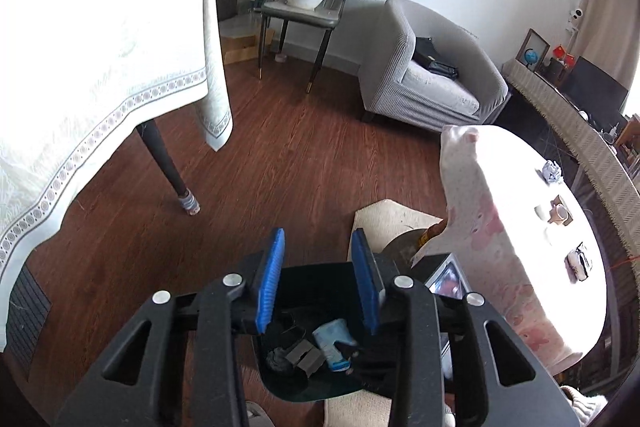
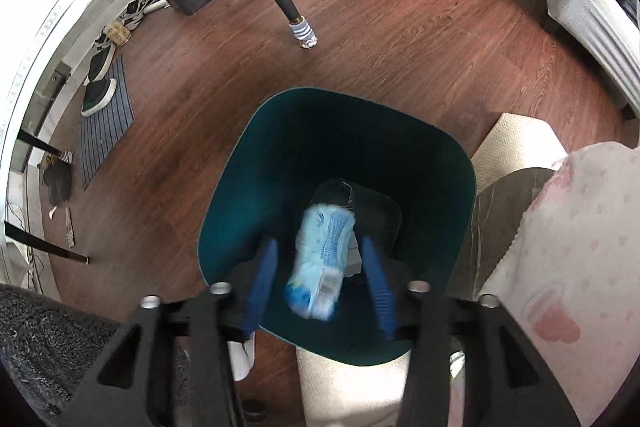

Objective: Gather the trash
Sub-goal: 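Open the left tool over the bin while the right tool releases the snack bag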

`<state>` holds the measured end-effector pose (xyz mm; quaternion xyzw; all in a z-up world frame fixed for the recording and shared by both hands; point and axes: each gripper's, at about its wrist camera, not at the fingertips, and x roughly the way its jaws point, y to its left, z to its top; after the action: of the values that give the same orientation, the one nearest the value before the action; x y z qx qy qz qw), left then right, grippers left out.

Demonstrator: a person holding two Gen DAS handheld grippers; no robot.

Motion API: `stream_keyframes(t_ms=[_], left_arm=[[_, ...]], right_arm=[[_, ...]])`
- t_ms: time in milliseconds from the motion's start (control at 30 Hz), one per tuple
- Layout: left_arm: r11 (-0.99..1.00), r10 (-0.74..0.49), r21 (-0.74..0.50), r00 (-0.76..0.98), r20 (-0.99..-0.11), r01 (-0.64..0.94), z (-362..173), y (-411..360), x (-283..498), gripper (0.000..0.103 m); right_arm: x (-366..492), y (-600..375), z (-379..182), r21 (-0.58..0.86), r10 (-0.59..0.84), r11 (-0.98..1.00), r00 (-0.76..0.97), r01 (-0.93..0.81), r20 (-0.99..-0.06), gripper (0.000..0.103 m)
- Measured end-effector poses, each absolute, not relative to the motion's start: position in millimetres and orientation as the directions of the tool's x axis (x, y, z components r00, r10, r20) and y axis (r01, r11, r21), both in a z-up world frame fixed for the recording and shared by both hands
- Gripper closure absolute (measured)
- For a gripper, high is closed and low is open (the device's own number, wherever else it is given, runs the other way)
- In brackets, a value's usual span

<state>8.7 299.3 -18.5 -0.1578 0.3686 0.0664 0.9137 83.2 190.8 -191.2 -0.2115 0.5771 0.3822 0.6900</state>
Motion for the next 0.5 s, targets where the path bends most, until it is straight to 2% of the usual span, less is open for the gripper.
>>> stream_keyframes(t_ms=[200,500], left_arm=[[0.943,0.0,-0.249,0.75,-0.661,-0.219,3,286,12,0.067],[0.949,0.029,-0.231,0.789,-0.613,-0.214,31,266,15,0.067]], right_arm=[[74,182,-181,0.152,0.314,0.59,0.052,-0.793,-0.948,0.051],[65,155,-119,0.188,0.465,0.554,0.114,-0.811,-0.878,0.051]])
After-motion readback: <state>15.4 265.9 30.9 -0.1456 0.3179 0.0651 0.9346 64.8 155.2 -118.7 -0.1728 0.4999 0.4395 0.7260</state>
